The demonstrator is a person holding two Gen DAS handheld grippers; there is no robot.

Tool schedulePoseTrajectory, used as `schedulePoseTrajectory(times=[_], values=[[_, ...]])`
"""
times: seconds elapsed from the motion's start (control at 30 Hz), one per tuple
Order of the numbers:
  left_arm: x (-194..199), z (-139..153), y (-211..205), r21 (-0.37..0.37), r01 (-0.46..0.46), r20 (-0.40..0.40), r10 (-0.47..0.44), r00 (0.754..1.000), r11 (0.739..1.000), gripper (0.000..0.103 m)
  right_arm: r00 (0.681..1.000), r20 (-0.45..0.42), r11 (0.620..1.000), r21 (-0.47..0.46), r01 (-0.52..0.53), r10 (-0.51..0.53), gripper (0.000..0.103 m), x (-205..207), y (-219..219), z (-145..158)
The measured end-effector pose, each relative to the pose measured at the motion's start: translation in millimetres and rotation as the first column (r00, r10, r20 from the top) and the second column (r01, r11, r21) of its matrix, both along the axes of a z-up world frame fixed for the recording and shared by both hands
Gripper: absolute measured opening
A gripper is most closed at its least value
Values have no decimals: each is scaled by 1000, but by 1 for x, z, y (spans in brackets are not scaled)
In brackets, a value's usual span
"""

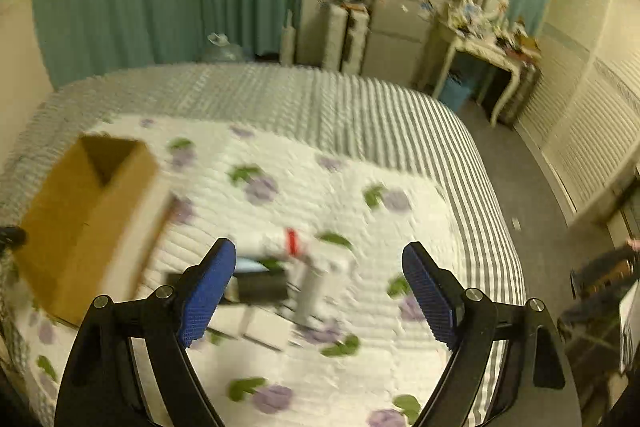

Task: Organize rigid objects
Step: 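Carry the hair dryer with the right gripper into the box and release, then move the right gripper back and grasp the white phone stand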

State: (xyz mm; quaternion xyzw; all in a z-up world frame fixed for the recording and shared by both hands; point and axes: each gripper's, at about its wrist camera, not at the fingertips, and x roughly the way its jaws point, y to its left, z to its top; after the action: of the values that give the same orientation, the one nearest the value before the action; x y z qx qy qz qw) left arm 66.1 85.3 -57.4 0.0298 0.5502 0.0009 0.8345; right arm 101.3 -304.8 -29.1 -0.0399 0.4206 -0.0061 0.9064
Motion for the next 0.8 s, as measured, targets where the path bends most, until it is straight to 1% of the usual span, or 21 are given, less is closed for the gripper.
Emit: schedulePoseTrajectory(times=[0.1,0.33,0.4,0.47,0.53,0.6,0.8], values=[[0,0,-1,6,-2,-1,2,1000,1000,7,997,-58,999,-1,41,-41,86,4,-18,-33],[0,0,-2,14,-5,-4,5,1000,1000,7,981,-188,998,16,58,-54,84,19,-17,-109],[0,0,-2,17,-3,-6,3,1000,1000,7,973,-227,998,26,58,-51,79,27,-18,-128],[0,0,-2,17,-2,-7,2,1000,1000,7,966,-253,998,35,57,-46,75,35,-17,-143],[0,0,-3,19,-3,-7,3,1000,1000,7,961,-274,997,47,57,-42,72,43,-19,-155],[0,0,-4,25,1,-8,-1,1000,1000,7,959,-284,995,81,52,-27,71,49,-20,-161],[0,-1,-5,34,4,-10,-4,1000,999,7,957,-291,991,120,54,-16,71,62,-24,-178]])
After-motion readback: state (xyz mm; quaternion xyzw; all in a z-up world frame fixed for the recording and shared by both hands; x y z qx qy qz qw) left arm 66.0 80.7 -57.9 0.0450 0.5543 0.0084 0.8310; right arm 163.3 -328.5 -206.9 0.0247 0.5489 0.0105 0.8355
